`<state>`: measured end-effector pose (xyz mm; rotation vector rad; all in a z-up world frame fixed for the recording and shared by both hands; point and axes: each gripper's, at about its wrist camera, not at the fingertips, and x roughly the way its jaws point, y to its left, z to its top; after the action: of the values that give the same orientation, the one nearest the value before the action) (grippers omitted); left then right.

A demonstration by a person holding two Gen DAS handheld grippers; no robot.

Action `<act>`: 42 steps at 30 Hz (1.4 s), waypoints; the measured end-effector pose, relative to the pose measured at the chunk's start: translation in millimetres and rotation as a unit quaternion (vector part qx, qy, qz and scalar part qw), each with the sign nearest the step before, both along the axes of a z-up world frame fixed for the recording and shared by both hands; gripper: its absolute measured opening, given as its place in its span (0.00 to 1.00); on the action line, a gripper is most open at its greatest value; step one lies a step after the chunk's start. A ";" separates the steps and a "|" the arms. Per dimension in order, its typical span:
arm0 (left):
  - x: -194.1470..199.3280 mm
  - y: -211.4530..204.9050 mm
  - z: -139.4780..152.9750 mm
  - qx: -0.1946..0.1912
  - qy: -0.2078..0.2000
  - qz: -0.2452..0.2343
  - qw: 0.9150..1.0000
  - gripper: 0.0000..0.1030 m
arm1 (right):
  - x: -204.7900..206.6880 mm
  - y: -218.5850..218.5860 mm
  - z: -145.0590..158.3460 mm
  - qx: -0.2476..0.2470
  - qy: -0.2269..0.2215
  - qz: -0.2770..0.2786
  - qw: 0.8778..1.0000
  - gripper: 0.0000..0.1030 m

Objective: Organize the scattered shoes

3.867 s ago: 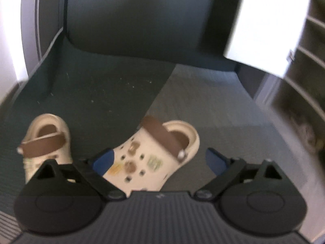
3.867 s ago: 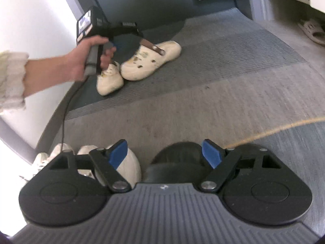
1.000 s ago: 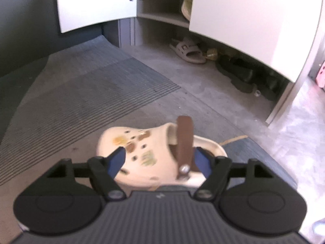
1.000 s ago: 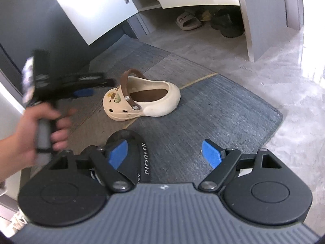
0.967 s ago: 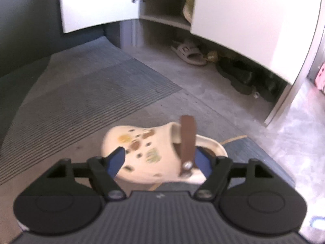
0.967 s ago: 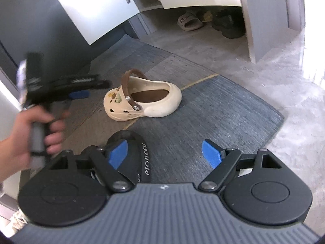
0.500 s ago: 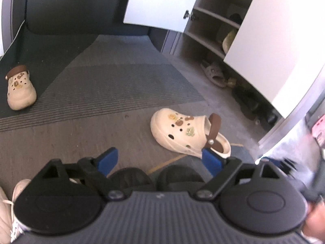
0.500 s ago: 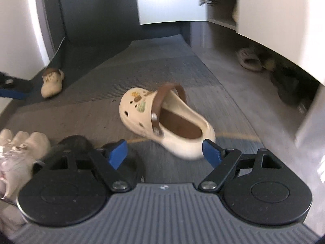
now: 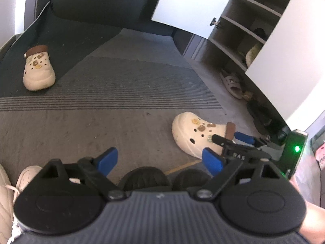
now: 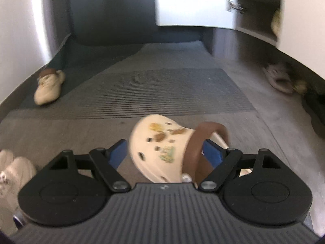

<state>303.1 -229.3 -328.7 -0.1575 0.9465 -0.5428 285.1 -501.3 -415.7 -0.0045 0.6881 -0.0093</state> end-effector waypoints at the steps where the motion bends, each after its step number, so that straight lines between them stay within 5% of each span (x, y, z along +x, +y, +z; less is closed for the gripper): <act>1: 0.5 0.6 -1.6 0.001 0.002 0.001 1.000 0.89 | 1.9 4.2 -3.2 -0.007 0.001 0.019 1.000 0.80; 5: 2.6 0.7 -9.2 0.005 0.012 0.002 1.000 0.89 | 4.2 -0.4 -9.0 0.017 0.001 0.026 1.000 0.80; 10: 4.1 3.0 -14.5 0.012 0.014 0.004 1.000 0.89 | -22.8 -28.8 8.8 0.063 -0.061 -0.037 0.995 0.80; 12: 5.5 3.0 -16.5 0.013 0.019 0.008 1.000 0.89 | -21.4 -39.5 -1.3 0.075 -0.034 -0.041 0.996 0.80; 22: 2.7 -9.3 -25.7 0.021 0.030 -0.001 0.999 0.89 | 10.1 -58.5 -37.5 0.149 0.032 -0.016 0.988 0.45; 34: -5.5 -16.5 -30.1 0.012 0.039 -0.009 0.999 0.89 | -3.1 -63.2 -21.5 0.164 0.021 -0.057 0.985 0.21; 42: -39.8 -24.7 -13.3 0.000 0.031 -0.055 0.998 0.89 | -69.9 -62.1 8.1 0.131 0.018 -0.114 0.985 0.21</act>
<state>263.3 -254.1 -342.0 -0.1233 1.0199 -0.6424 215.1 -563.4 -407.5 0.3286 0.7194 -0.1381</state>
